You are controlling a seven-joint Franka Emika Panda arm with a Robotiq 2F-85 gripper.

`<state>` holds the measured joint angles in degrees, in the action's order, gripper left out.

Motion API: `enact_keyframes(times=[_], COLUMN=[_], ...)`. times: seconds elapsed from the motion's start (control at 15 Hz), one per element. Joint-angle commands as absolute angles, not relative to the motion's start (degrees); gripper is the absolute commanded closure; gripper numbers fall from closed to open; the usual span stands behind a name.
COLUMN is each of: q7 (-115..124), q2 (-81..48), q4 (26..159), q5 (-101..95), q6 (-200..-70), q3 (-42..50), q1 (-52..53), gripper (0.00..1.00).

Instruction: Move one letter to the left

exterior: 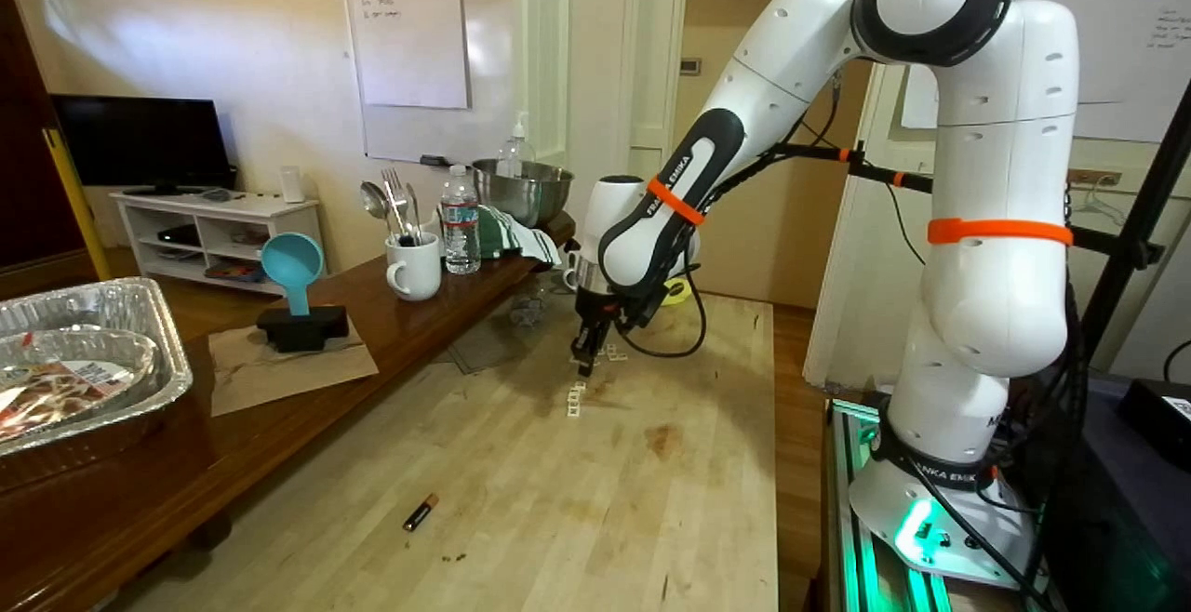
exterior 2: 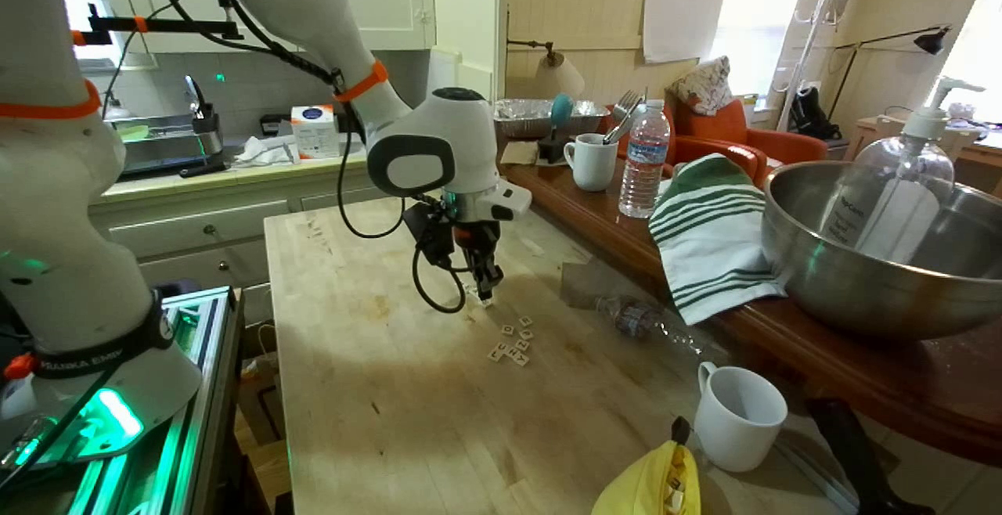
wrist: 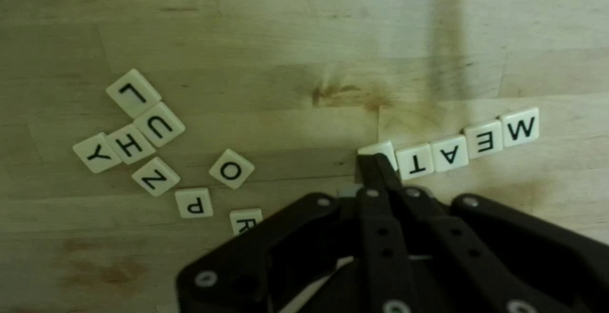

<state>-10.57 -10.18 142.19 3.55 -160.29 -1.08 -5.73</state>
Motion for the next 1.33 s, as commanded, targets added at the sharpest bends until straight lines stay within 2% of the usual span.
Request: enact_keyframes(times=[0.0, 1.27], q7=[-11.6, -11.0], q2=[-11.0, -13.8], q4=[142.8, 142.2], q5=[4.0, 2.8], q6=[-160.8, -162.1], q3=[-0.9, -0.9], q1=[-5.6, -5.4], gripper=[1.0, 1.0])
